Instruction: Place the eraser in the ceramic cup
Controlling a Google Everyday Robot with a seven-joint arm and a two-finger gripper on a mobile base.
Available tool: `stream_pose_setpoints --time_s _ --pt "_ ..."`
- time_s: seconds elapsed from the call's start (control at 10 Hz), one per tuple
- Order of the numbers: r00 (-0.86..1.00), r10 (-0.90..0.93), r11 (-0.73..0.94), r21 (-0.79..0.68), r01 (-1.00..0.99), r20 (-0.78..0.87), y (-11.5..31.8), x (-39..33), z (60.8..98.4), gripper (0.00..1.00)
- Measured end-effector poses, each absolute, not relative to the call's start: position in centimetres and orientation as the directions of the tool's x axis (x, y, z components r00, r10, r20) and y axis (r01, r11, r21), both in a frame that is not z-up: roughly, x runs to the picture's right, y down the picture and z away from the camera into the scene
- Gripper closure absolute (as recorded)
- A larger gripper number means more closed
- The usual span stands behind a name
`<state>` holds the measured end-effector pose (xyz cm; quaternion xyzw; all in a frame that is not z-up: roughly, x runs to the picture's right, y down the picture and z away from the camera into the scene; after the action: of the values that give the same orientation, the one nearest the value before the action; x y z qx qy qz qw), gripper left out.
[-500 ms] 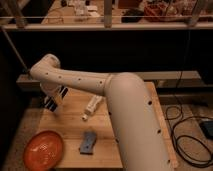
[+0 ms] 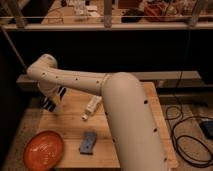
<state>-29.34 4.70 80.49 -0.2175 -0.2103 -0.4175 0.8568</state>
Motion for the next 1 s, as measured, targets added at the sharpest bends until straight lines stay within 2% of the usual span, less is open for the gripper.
stream_pose_setpoints --time_s 0.4,0.5,1.0 --pt "0.565 -0.628 0.55 -0.209 0.809 0.536 4.5 -30.1 80.5 0.69" --pt "0.564 -0.629 0.547 -0.211 0.81 0.534 4.5 -30.4 80.5 0.65" --pt "0.566 -0.638 0.54 -0.221 0.812 0.522 4.2 -31.1 80.3 0.29"
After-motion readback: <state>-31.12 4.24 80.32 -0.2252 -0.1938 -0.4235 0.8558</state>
